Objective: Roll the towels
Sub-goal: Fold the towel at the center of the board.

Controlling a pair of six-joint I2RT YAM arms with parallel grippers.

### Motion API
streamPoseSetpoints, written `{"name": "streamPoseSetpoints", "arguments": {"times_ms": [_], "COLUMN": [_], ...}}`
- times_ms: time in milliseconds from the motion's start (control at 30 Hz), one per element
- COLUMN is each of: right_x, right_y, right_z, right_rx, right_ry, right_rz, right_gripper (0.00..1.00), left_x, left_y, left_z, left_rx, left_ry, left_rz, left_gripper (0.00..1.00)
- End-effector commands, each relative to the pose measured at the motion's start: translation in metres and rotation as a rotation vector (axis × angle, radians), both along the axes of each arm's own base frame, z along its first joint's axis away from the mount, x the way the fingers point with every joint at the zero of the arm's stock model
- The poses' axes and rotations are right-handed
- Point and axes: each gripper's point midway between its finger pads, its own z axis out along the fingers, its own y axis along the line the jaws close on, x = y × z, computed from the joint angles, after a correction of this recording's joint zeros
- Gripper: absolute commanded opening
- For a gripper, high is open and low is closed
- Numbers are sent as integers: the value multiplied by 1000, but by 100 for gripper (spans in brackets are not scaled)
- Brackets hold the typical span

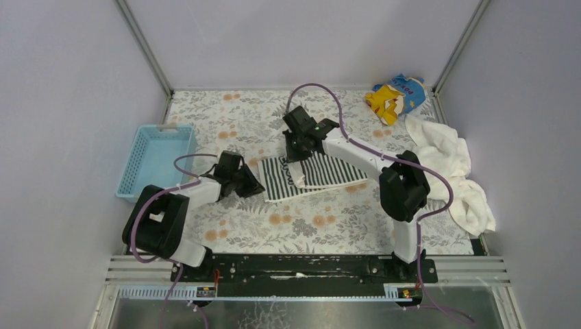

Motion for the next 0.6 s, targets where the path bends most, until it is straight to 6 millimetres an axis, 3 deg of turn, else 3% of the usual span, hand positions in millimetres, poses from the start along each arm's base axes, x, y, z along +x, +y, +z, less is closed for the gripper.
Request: {"name": "streamPoseSetpoints", "arguments": {"times_ms": [0,233,567], "right_x": [9,3,-1], "right_y": [24,44,58], "right_z": [27,16,-27], "right_rx": [71,71,35], "right_ry": [-73,-56,13], "right_rz": [-8,17,25], "right_gripper": [3,3,5], "left_x": [-4,-5,-7], "left_y": [2,0,0], "left_z": [-11,-11,-12], "left_rx": [28,29,35], "left_ry": [7,7,7], "left_rz": [-4,-9,-10], "left_gripper": [17,13,12]}}
